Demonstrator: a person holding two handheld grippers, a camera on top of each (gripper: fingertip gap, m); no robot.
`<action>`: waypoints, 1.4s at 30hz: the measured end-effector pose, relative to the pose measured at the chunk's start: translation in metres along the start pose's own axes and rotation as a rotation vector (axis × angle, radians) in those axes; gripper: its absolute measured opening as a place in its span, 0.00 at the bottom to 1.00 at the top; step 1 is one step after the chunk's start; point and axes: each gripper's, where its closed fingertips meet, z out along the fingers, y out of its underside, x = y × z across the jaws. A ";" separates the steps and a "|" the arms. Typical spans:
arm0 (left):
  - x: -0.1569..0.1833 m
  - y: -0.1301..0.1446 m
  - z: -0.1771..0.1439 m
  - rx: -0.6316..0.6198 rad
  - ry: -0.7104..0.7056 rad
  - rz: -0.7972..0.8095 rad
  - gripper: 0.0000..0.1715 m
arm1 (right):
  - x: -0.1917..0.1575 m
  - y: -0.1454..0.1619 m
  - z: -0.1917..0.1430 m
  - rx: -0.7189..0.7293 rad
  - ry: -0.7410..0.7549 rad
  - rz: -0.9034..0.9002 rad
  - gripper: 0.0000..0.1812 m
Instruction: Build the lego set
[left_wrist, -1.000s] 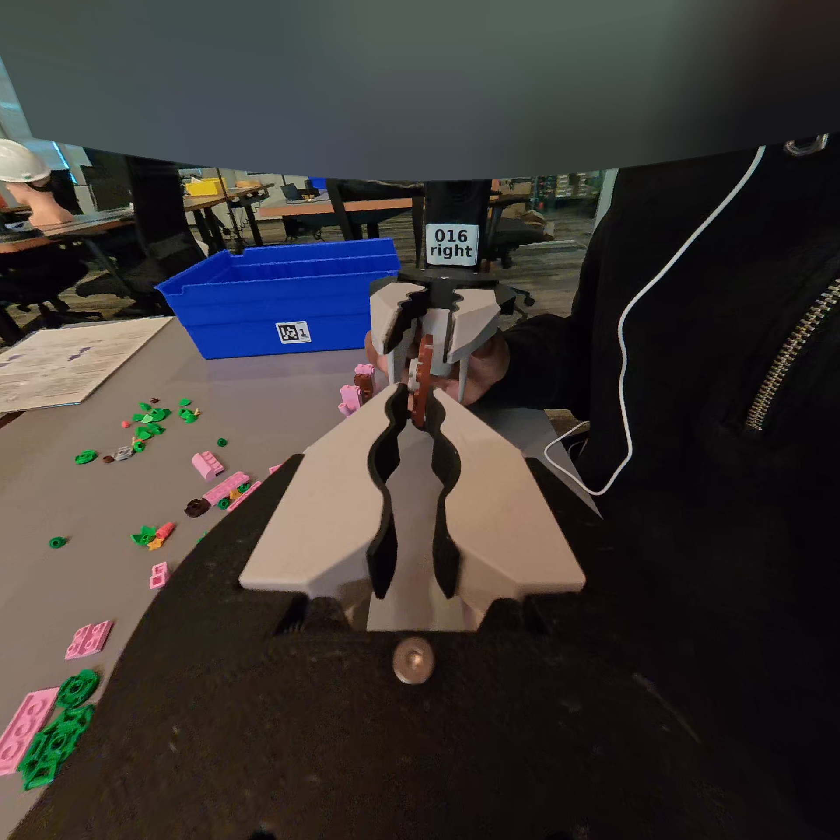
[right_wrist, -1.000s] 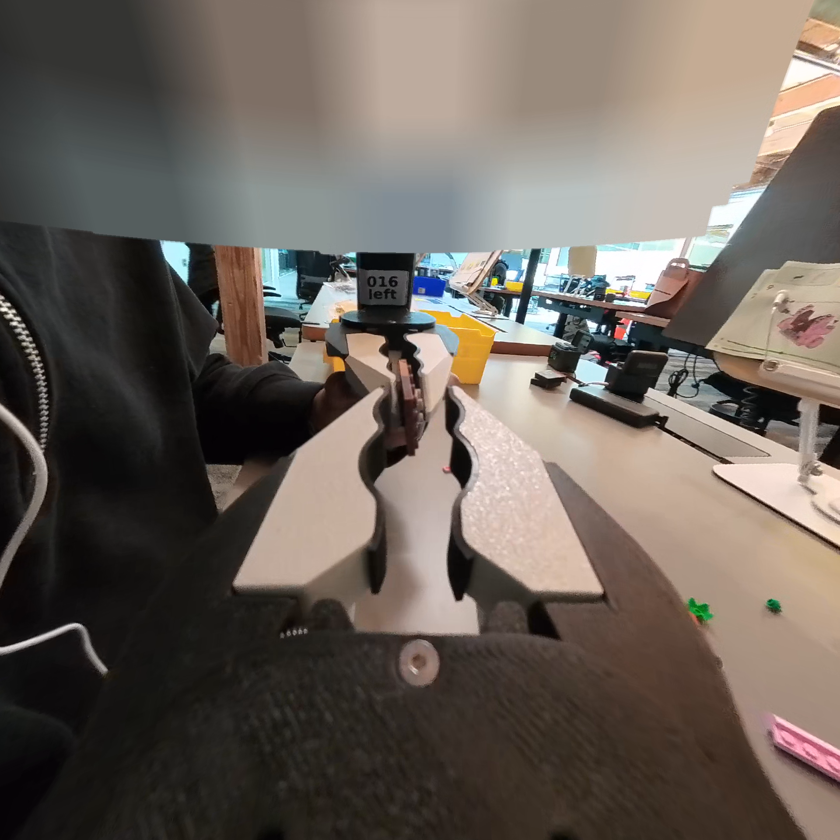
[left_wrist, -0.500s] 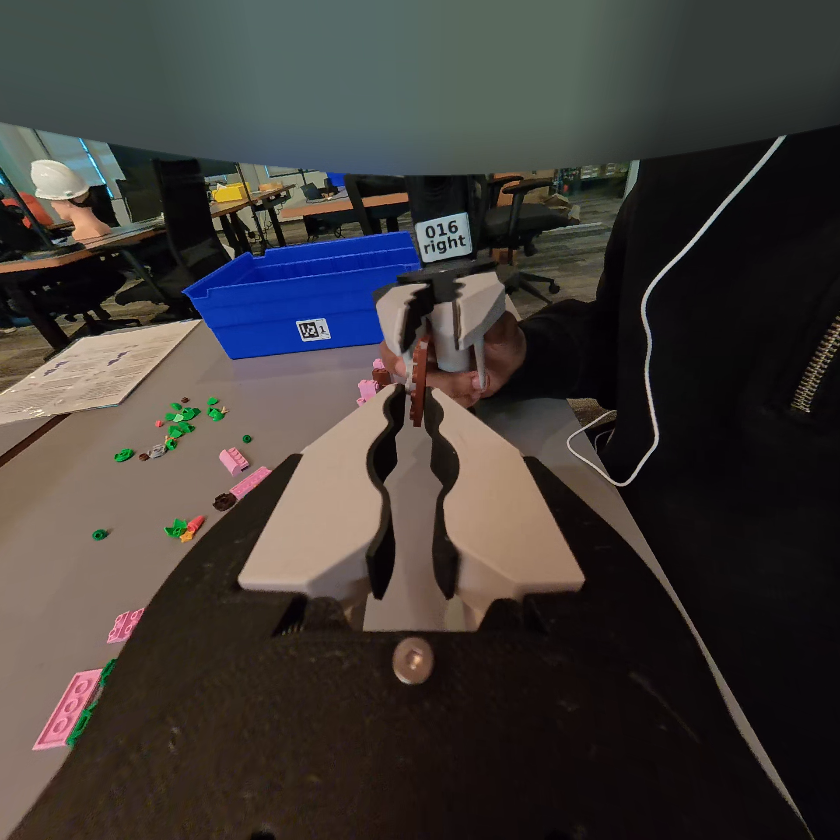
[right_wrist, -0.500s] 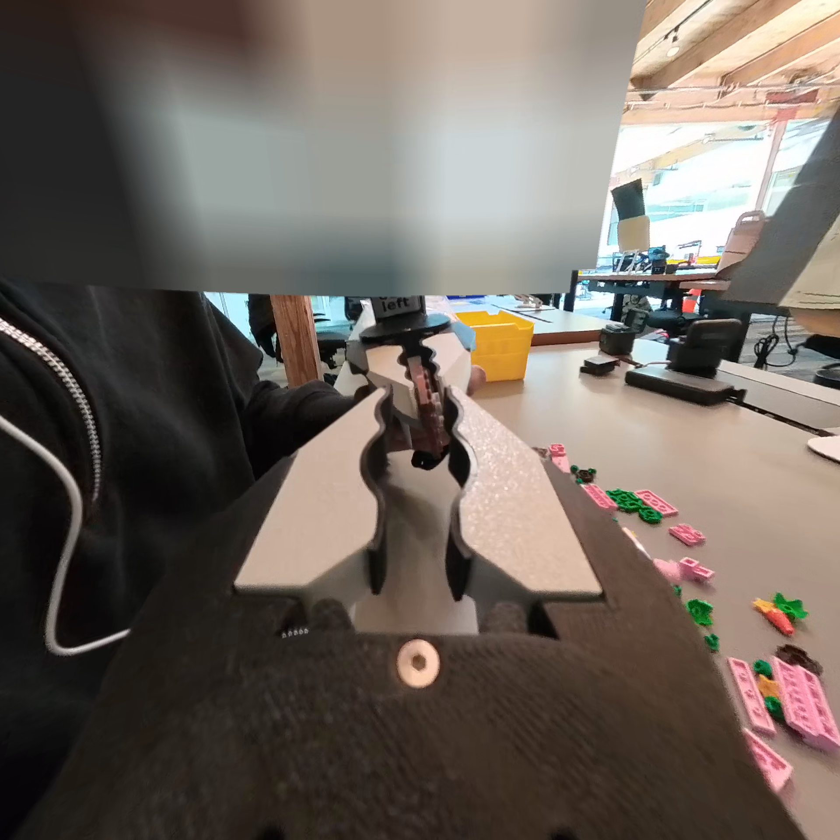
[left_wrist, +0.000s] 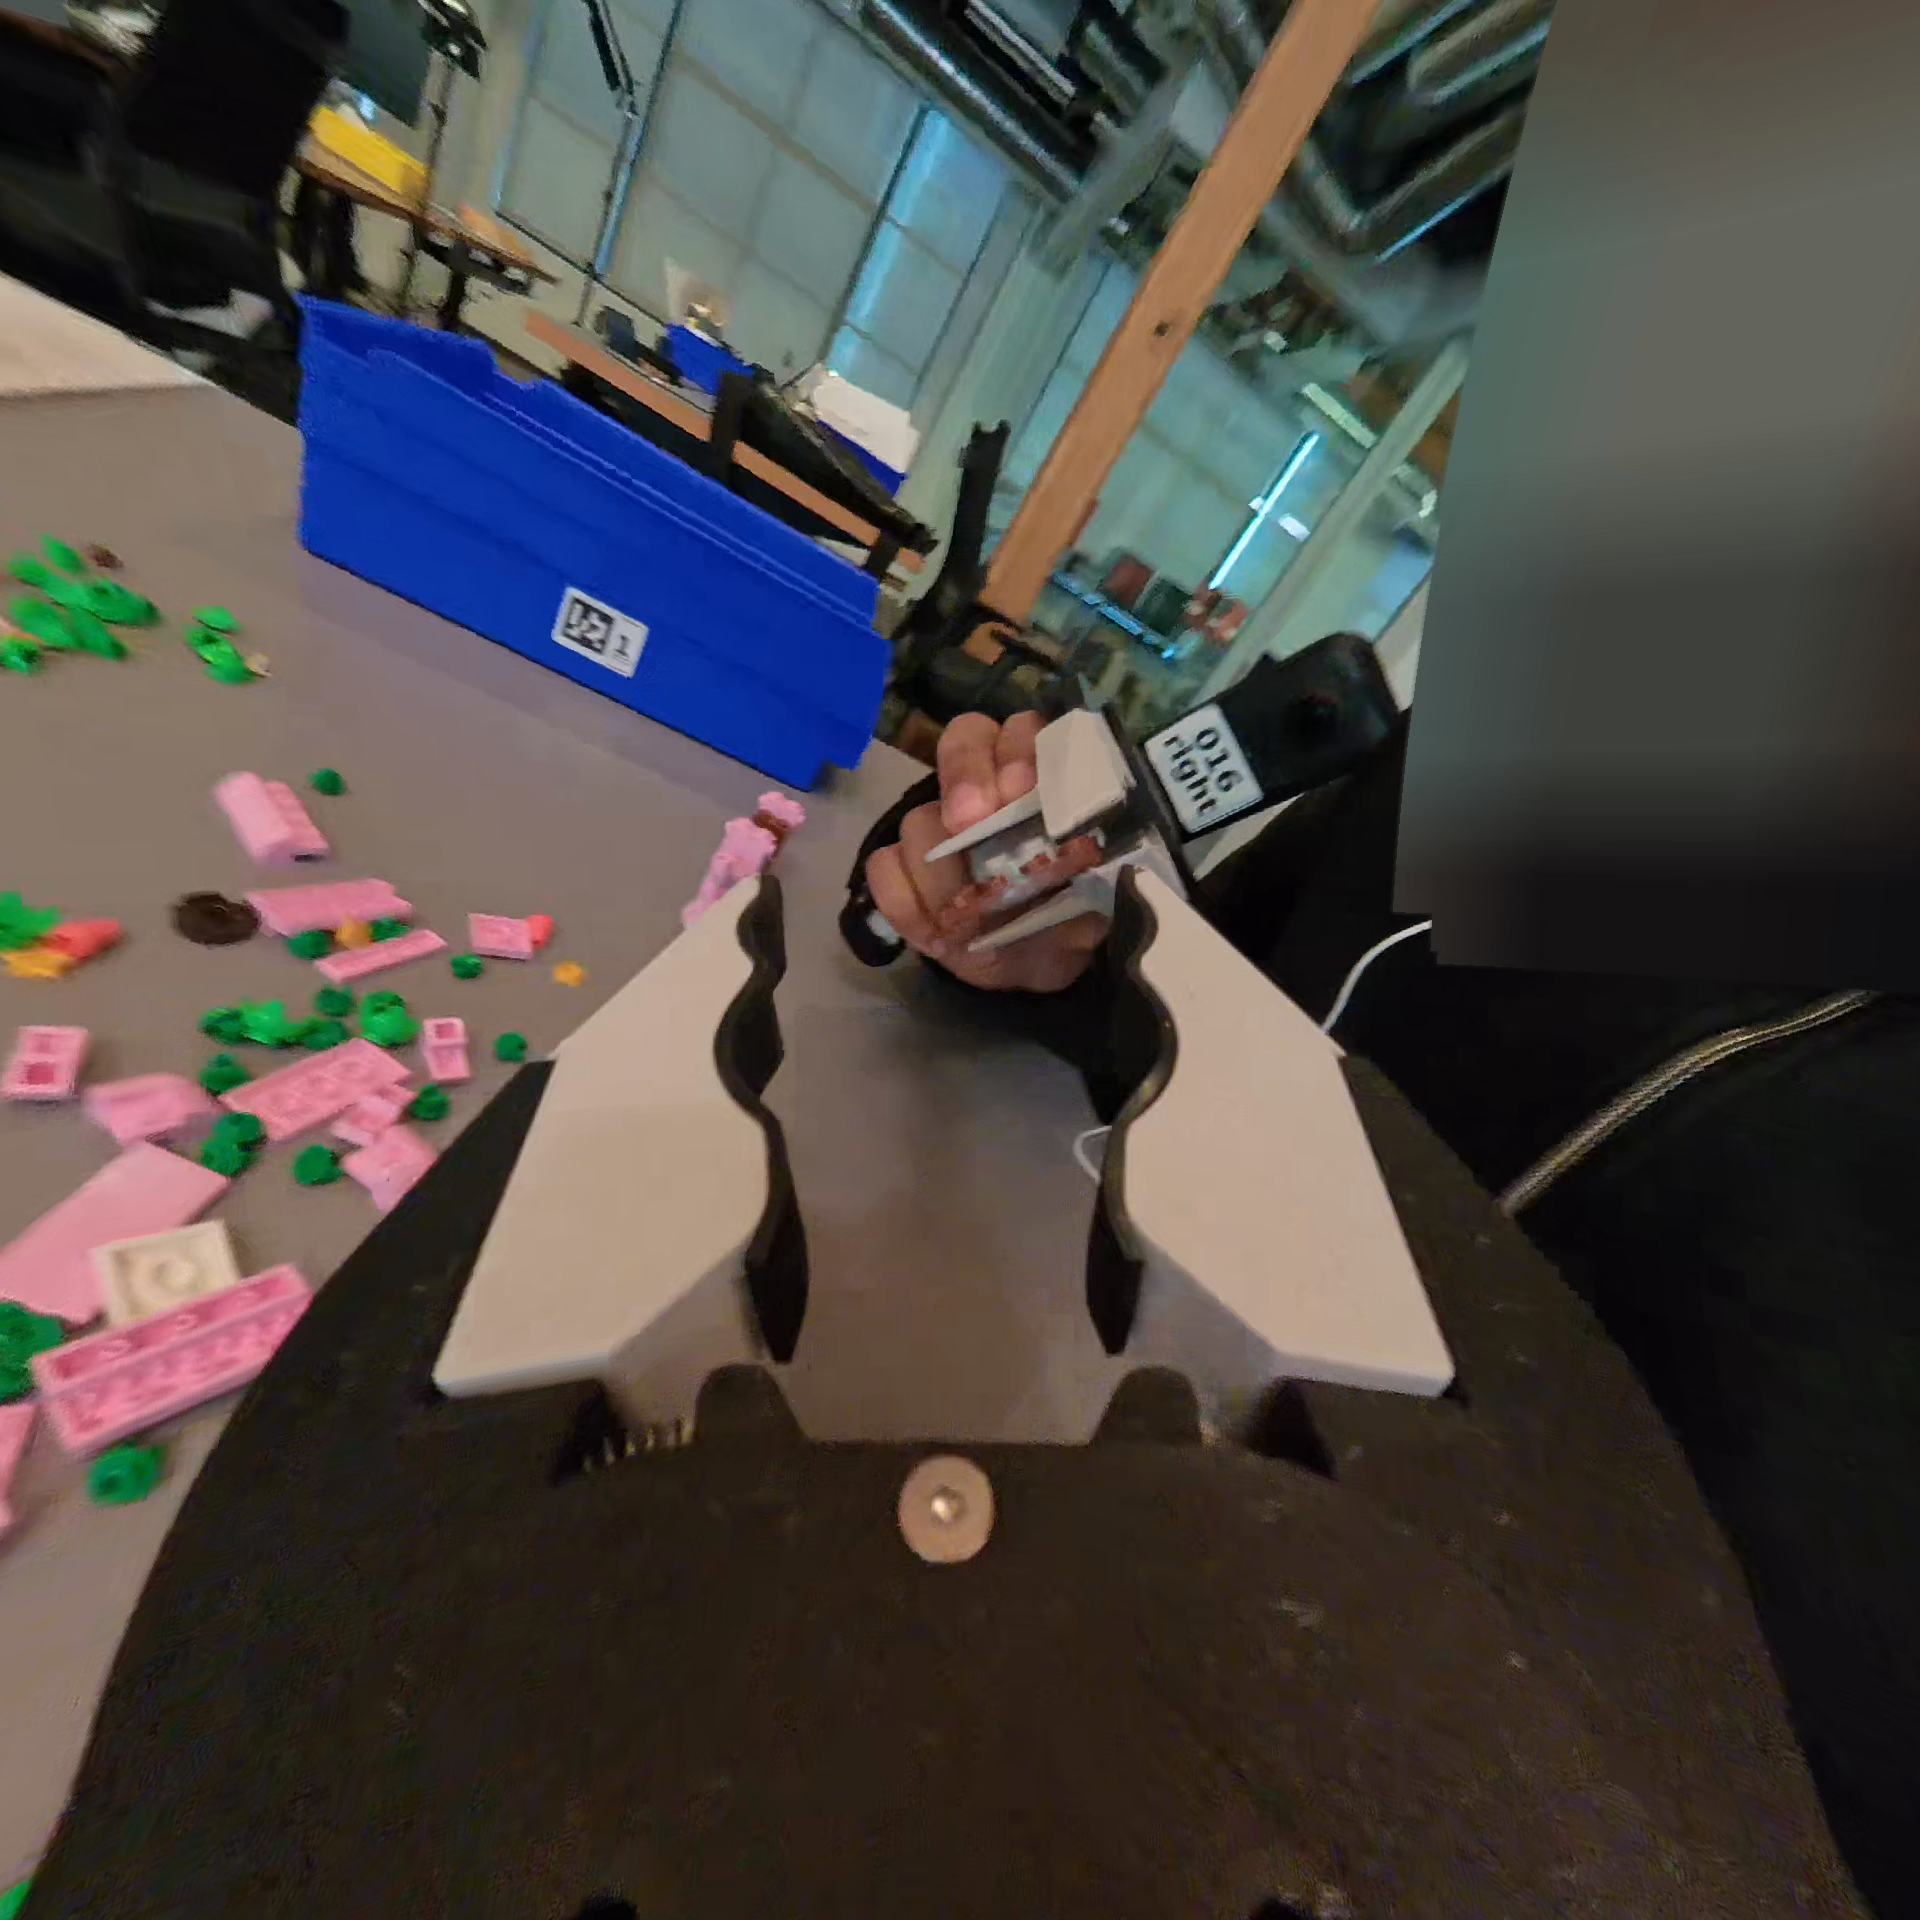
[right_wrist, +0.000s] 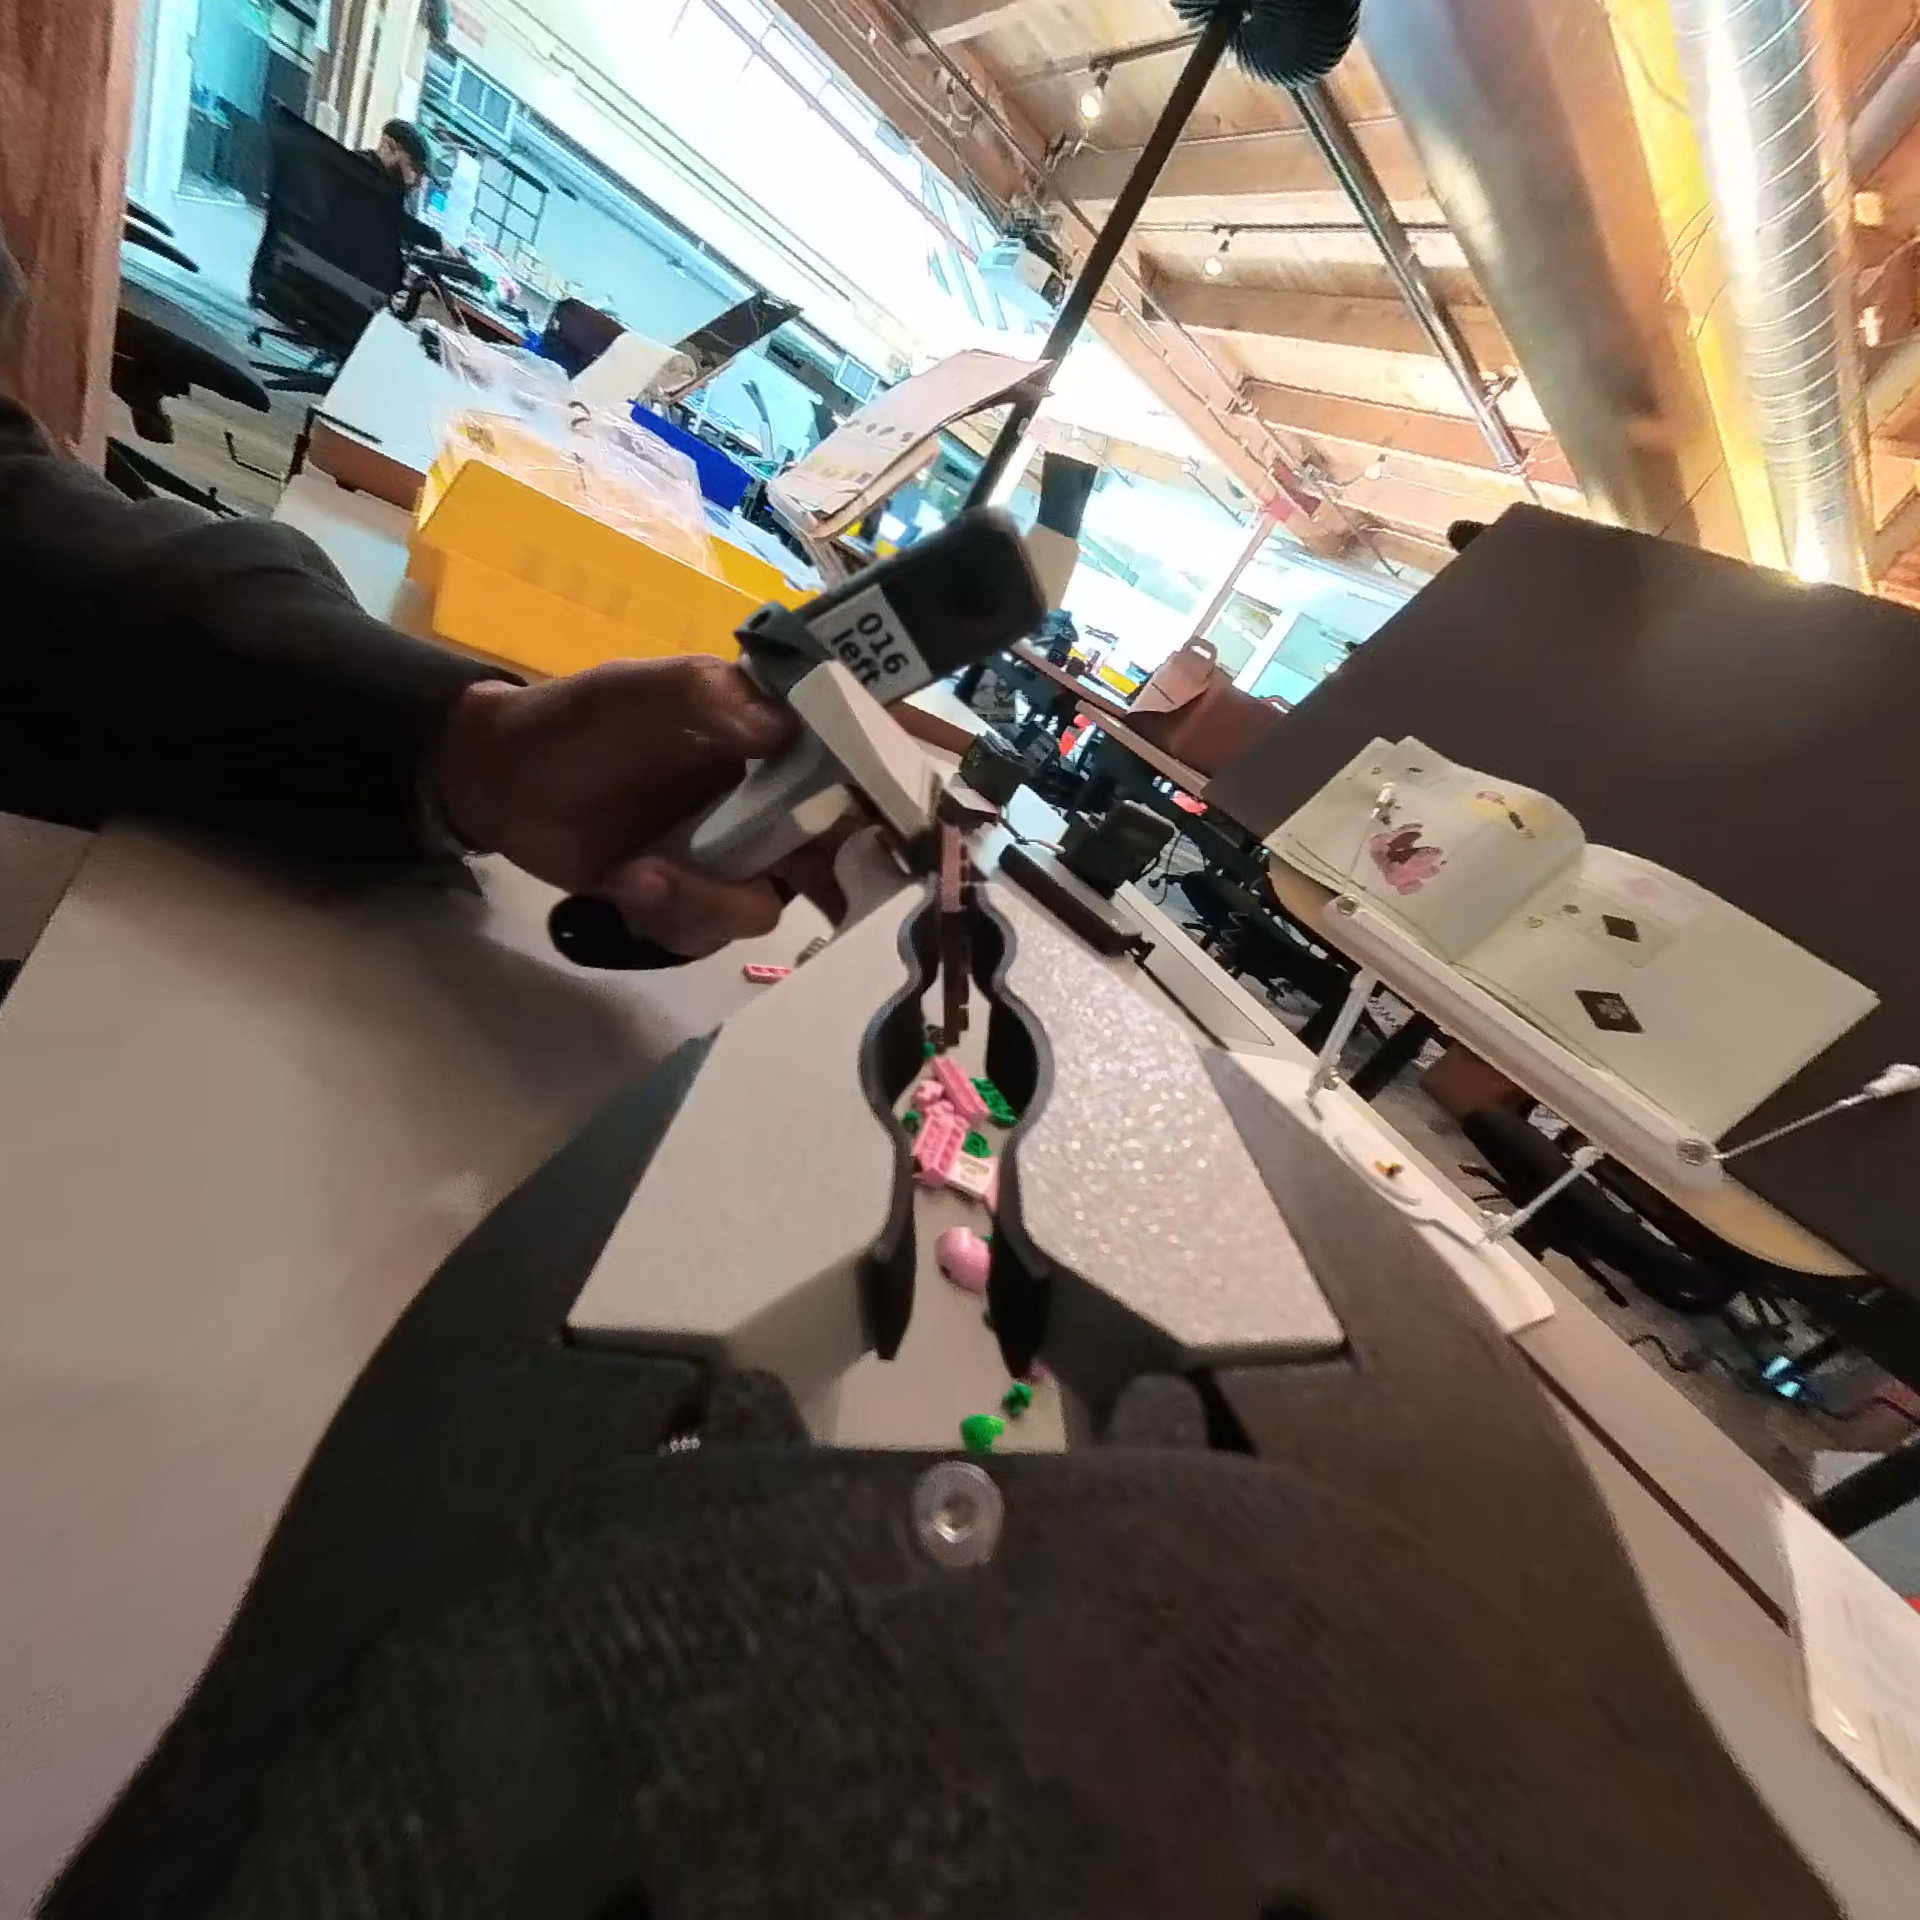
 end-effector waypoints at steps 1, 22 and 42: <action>0.001 0.001 0.000 0.002 0.024 -0.035 0.39 | 0.003 0.000 -0.001 0.001 0.019 -0.010 0.01; 0.003 0.001 -0.004 -0.027 0.030 0.018 0.19 | 0.001 0.021 0.001 -0.055 -0.141 0.486 0.29; -0.012 0.024 -0.006 -0.233 -0.183 0.361 0.33 | -0.024 0.047 0.000 -0.236 -0.310 0.646 0.18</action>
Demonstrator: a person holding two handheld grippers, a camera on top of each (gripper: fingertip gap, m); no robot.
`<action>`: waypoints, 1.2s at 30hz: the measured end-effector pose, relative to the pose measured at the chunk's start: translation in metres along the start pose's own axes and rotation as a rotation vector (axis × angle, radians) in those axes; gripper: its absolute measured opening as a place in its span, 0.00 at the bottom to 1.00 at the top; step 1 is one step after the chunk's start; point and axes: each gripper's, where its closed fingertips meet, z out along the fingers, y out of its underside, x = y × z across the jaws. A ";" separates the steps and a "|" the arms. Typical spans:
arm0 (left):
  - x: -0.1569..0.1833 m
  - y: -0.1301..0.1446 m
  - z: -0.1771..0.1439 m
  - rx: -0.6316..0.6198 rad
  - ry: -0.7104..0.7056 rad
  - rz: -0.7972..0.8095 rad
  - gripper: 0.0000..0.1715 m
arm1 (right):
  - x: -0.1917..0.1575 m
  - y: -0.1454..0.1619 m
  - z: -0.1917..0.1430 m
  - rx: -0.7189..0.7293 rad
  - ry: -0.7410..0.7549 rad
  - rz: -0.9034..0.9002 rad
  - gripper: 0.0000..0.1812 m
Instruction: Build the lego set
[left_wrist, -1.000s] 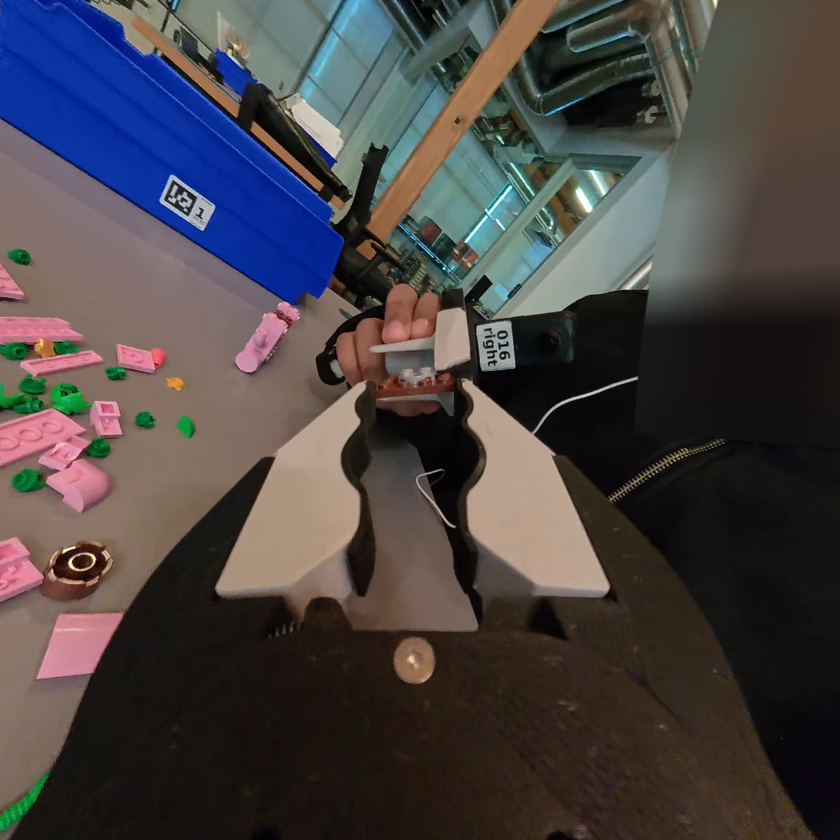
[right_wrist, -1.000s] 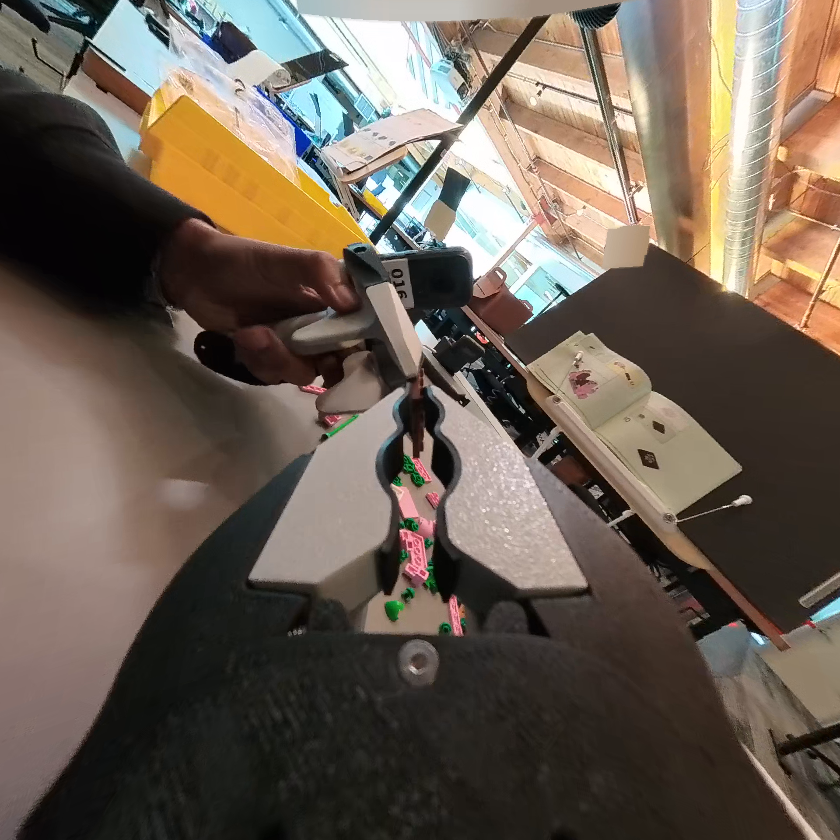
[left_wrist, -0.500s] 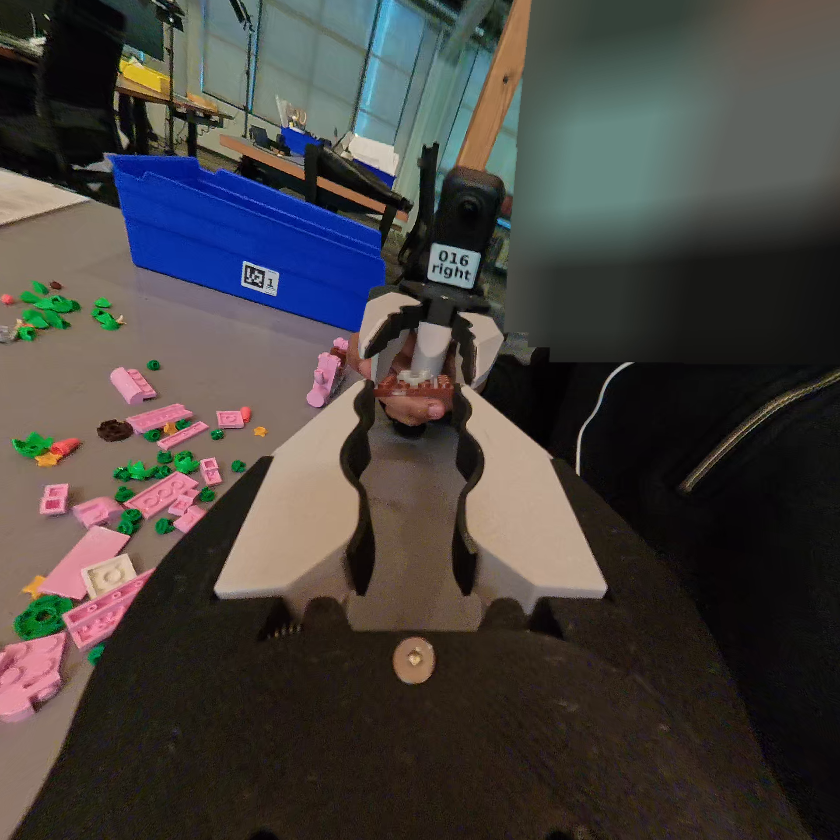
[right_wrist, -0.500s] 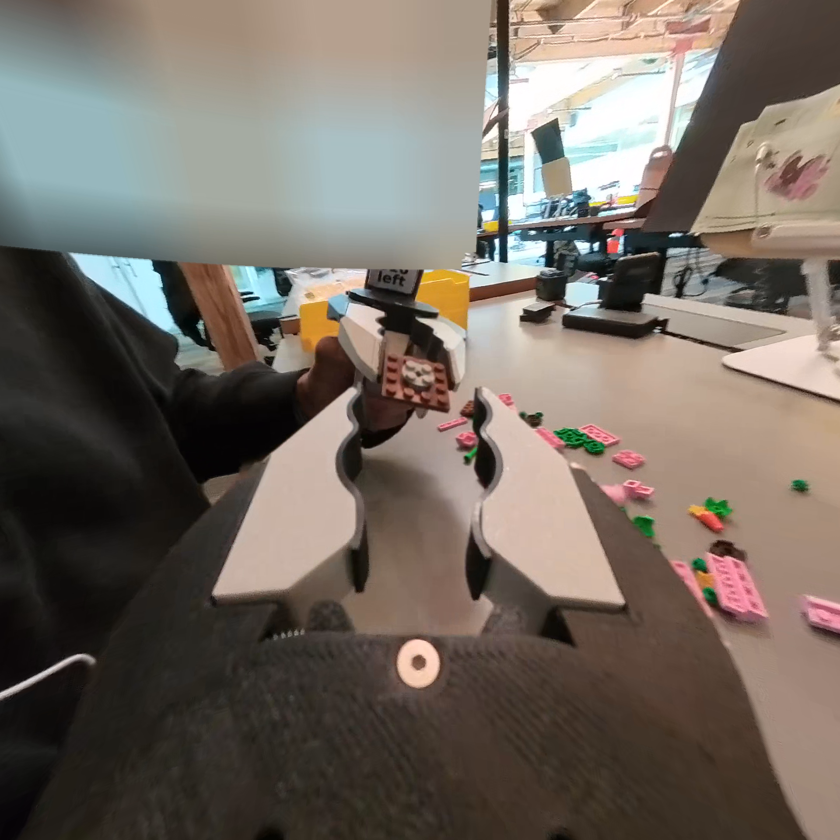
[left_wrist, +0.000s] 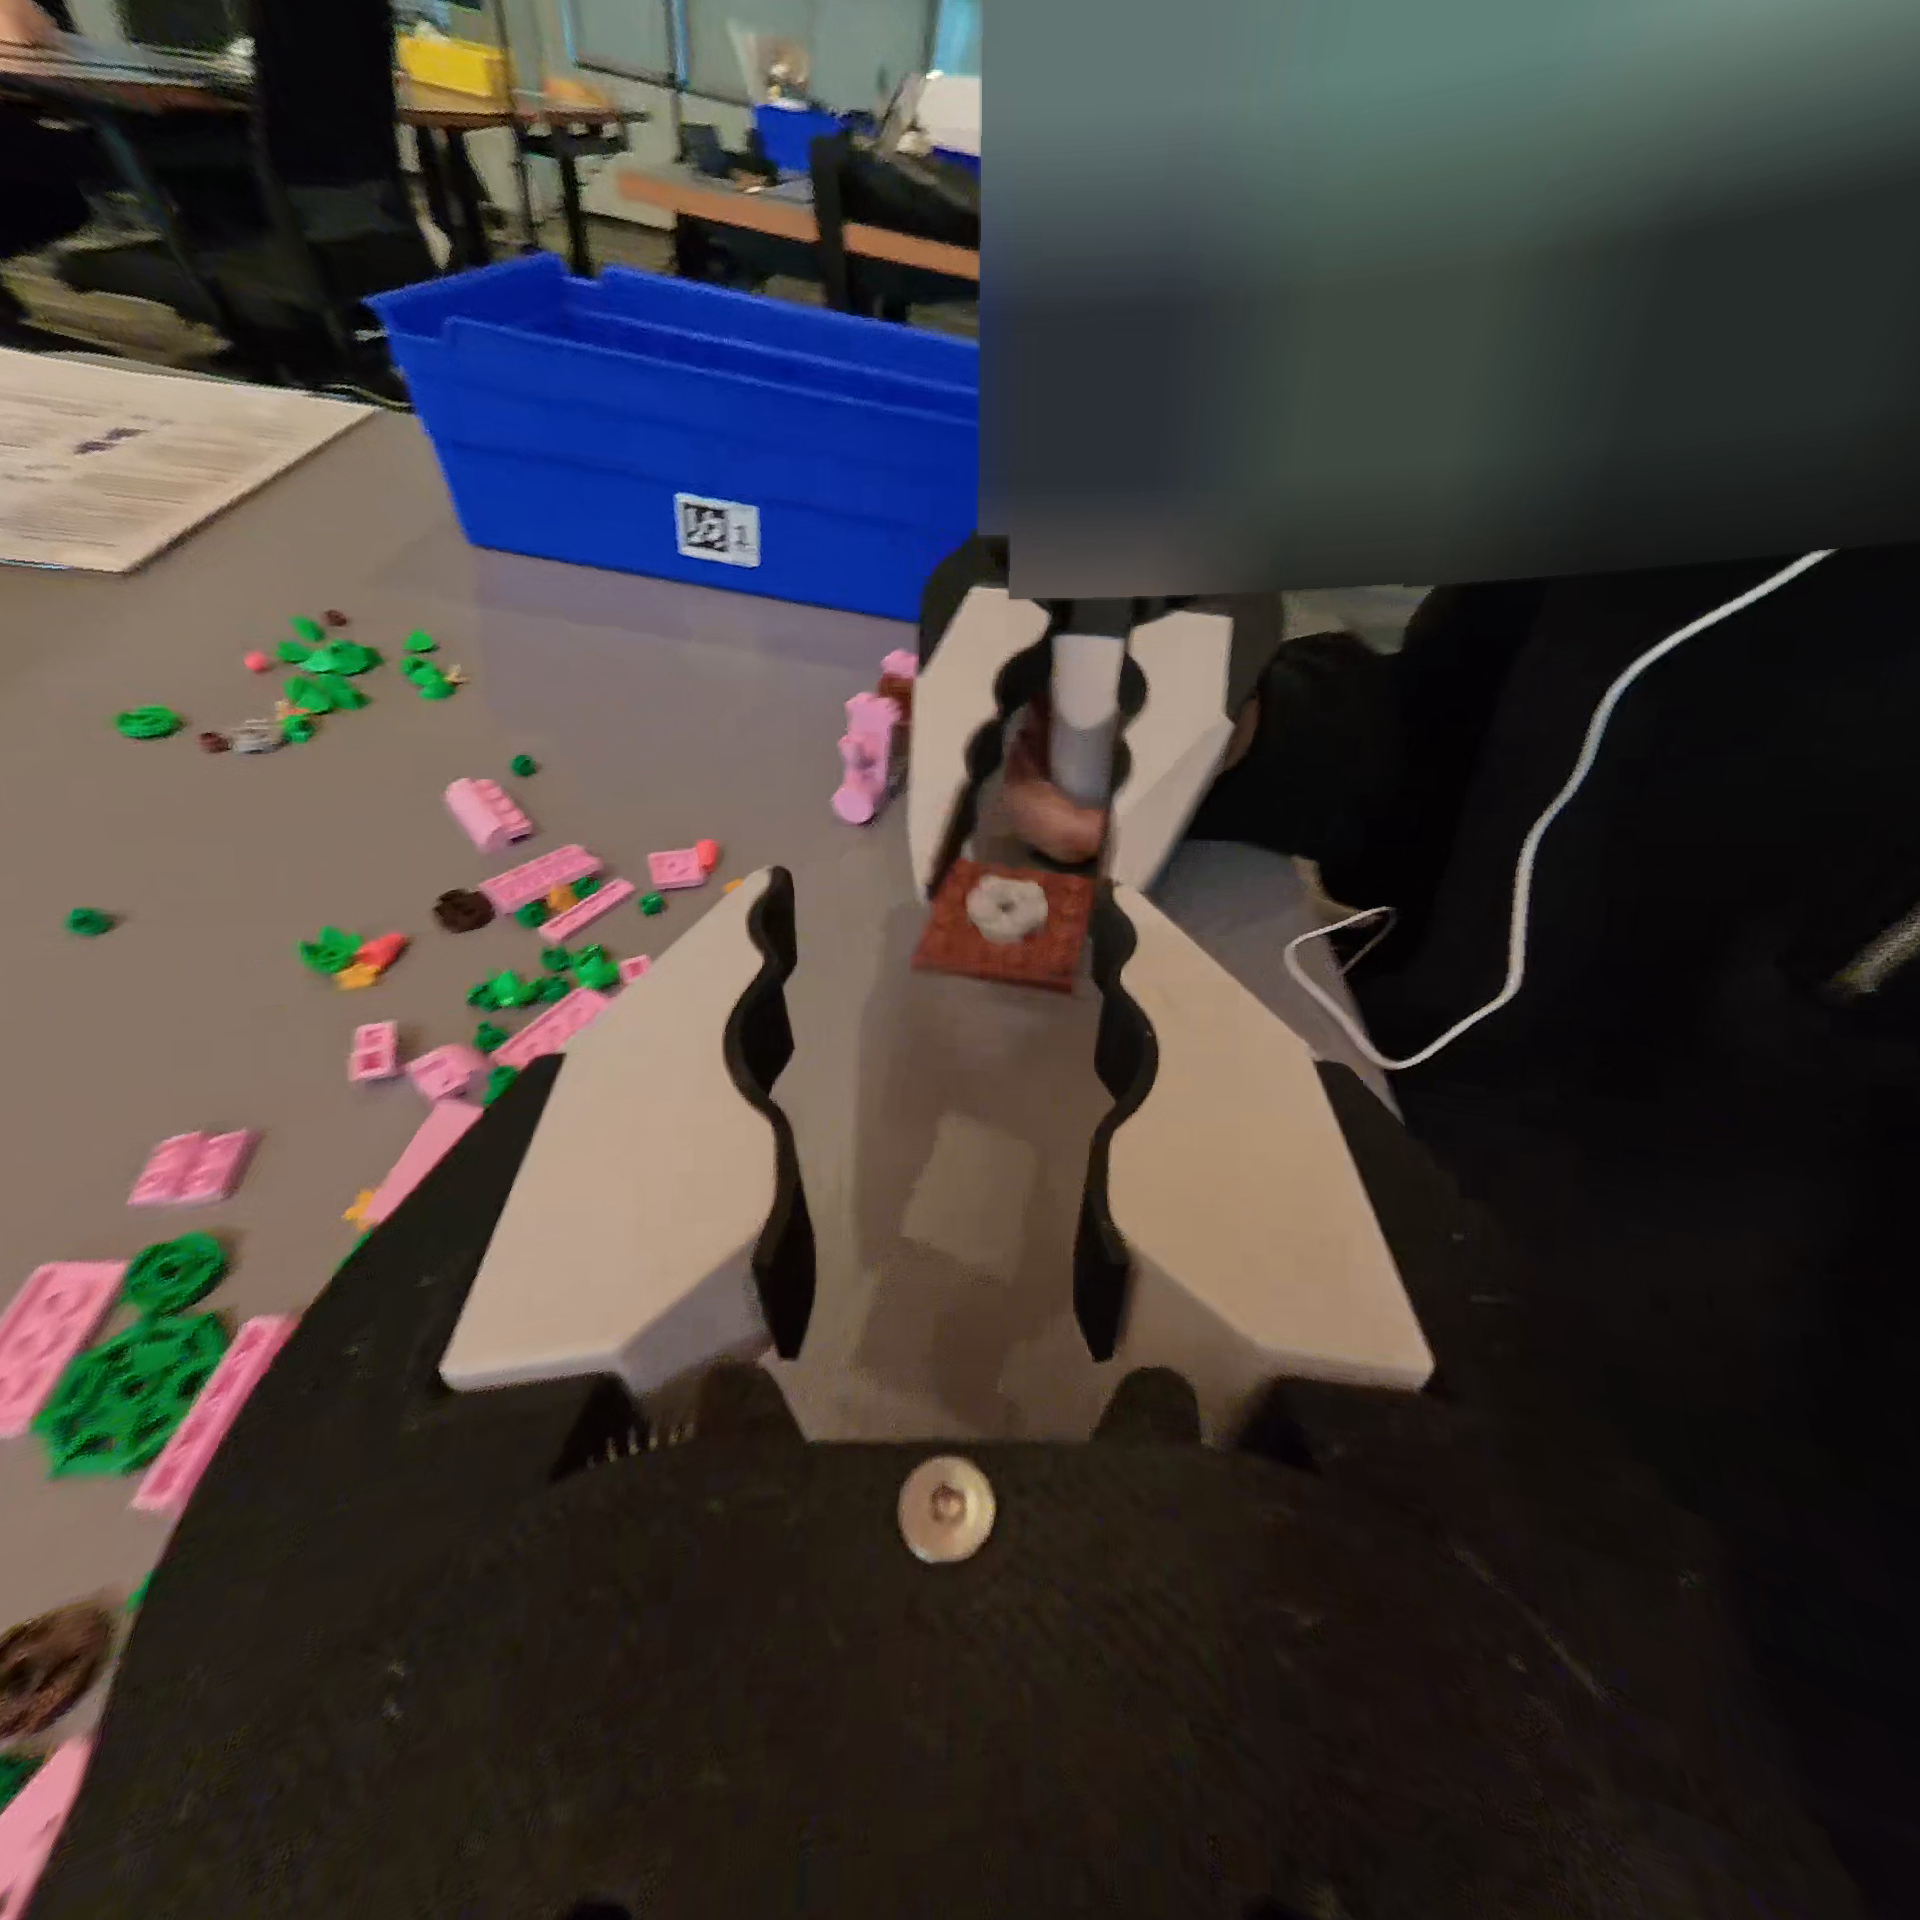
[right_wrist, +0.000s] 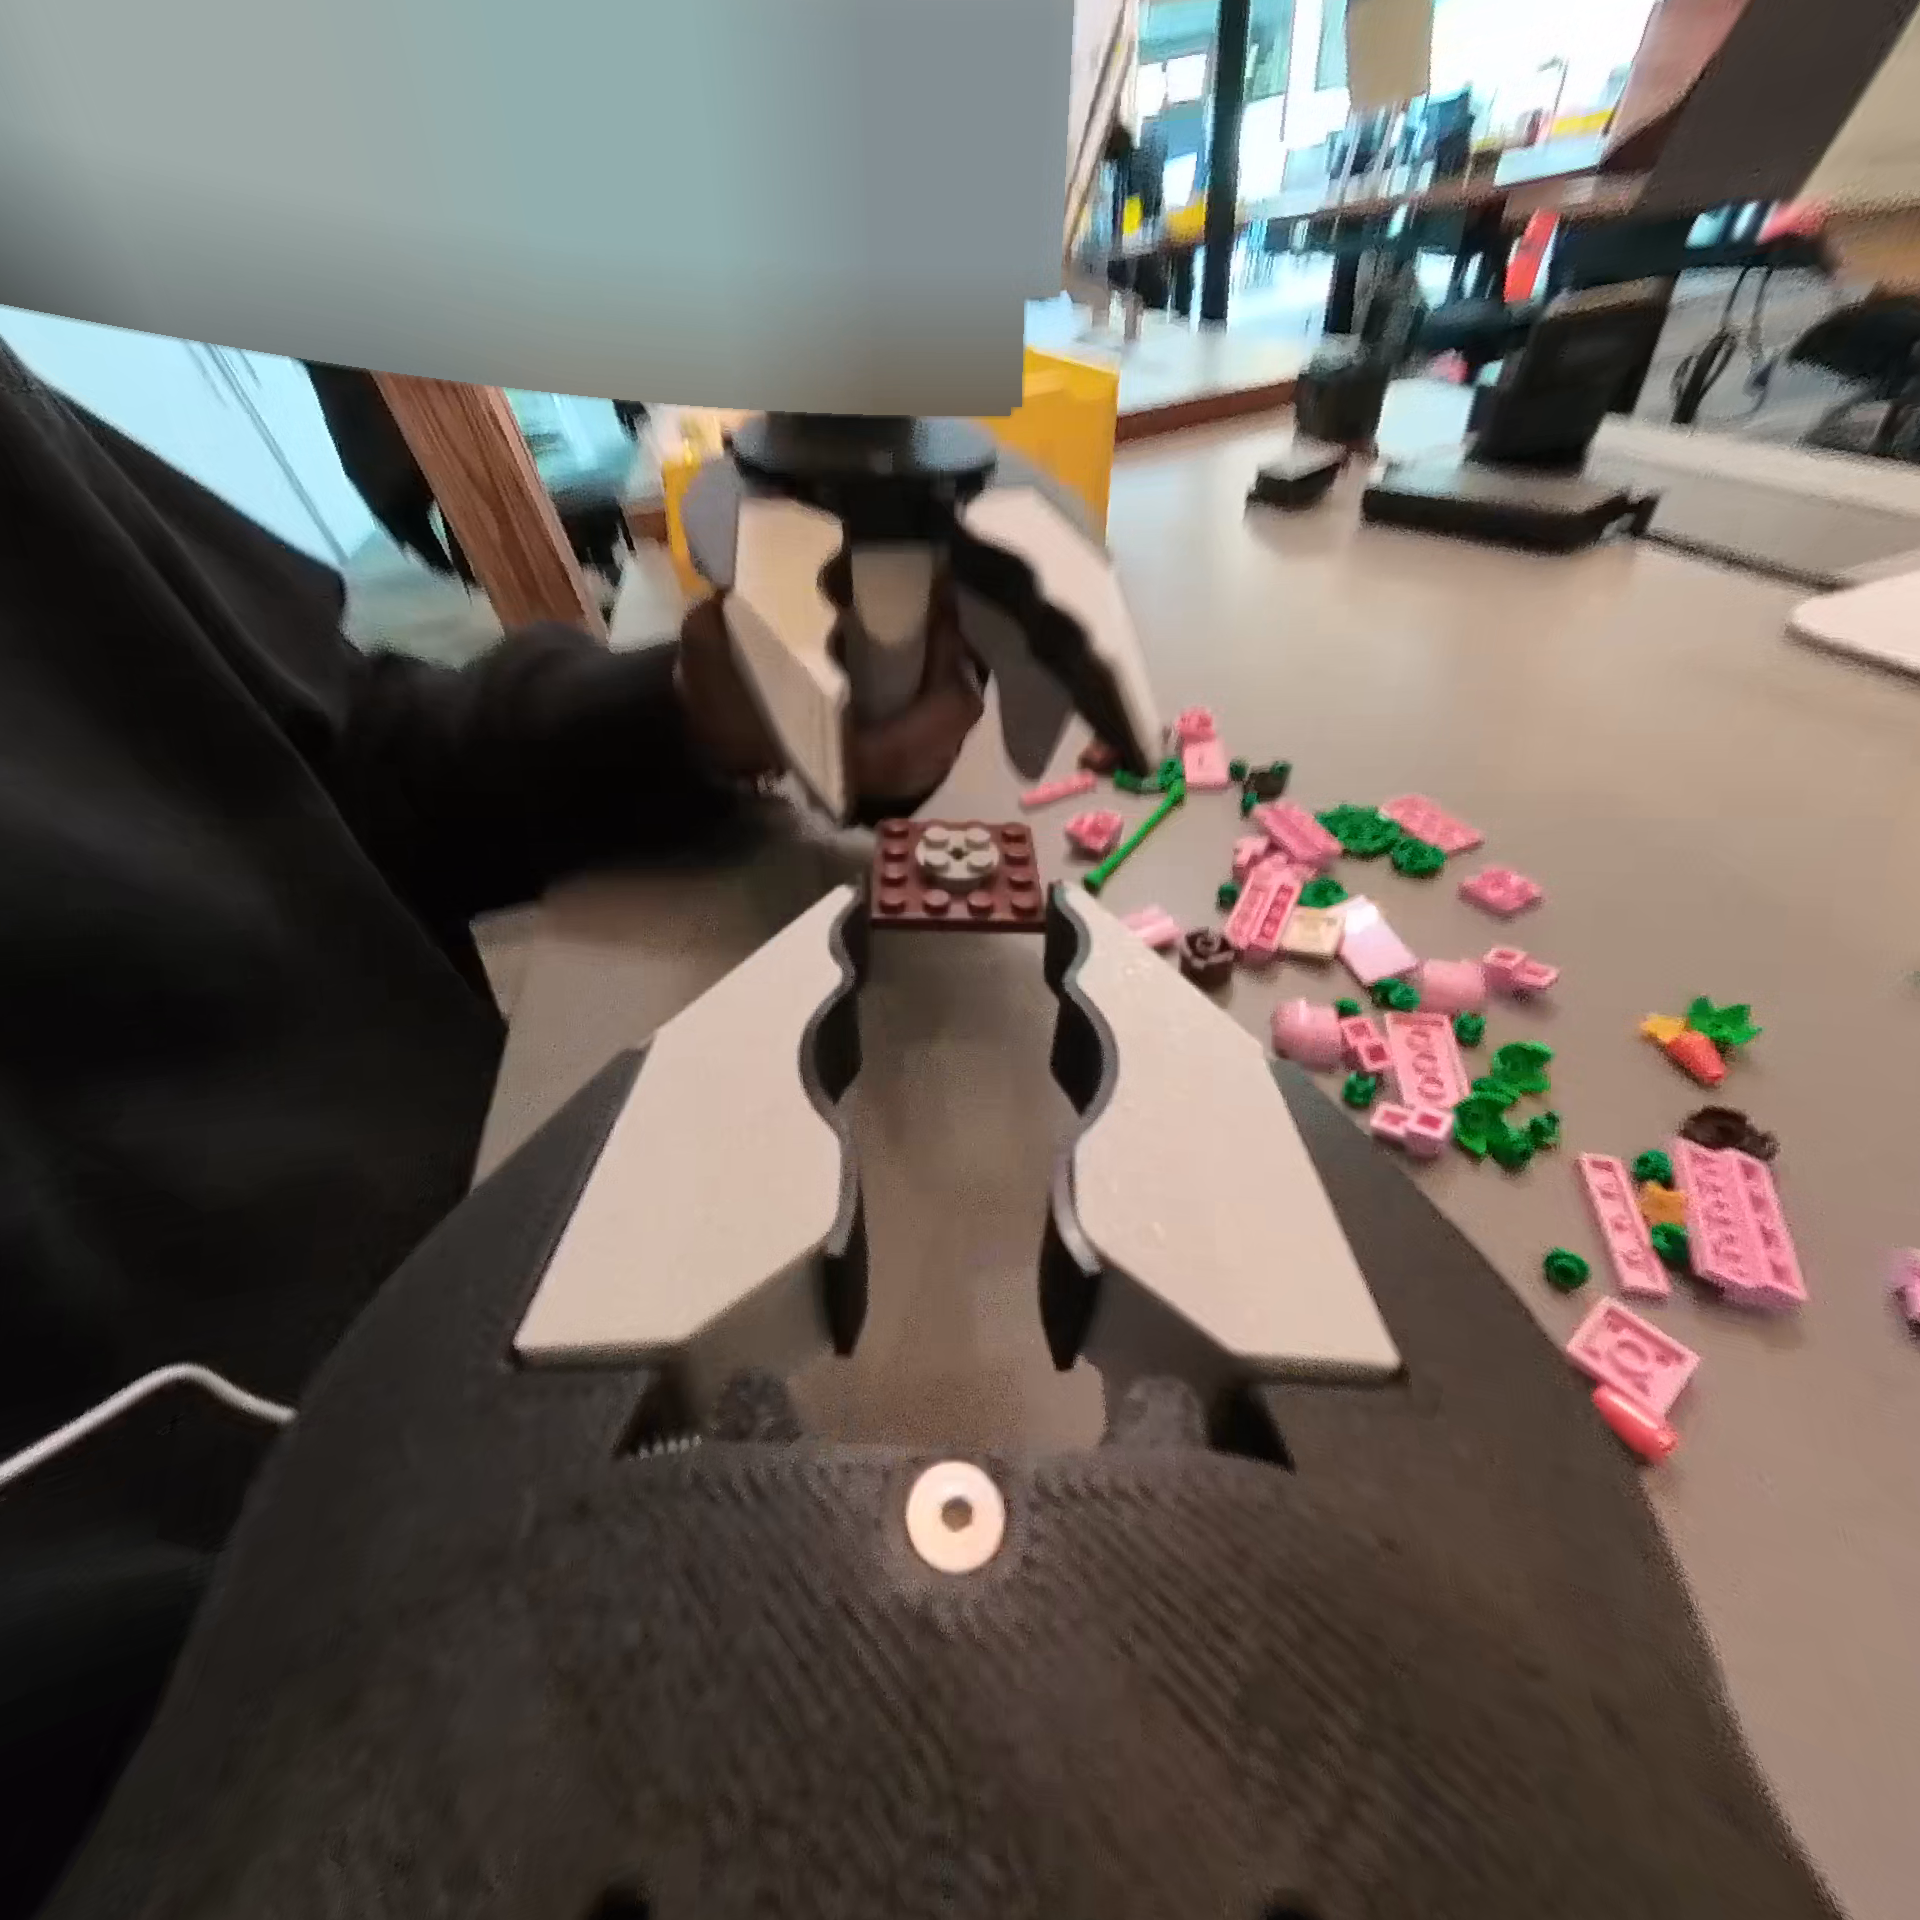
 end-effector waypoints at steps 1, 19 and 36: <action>-0.004 0.003 -0.002 -0.016 -0.024 0.013 0.32 | -0.002 0.007 0.003 -0.047 -0.002 -0.014 0.18; -0.001 0.055 0.013 -0.278 0.027 -0.015 0.31 | 0.012 0.084 -0.001 -0.540 0.039 -0.071 0.18; 0.002 0.081 0.024 -0.457 0.002 0.035 0.32 | 0.008 0.084 -0.001 -0.539 0.002 -0.049 0.18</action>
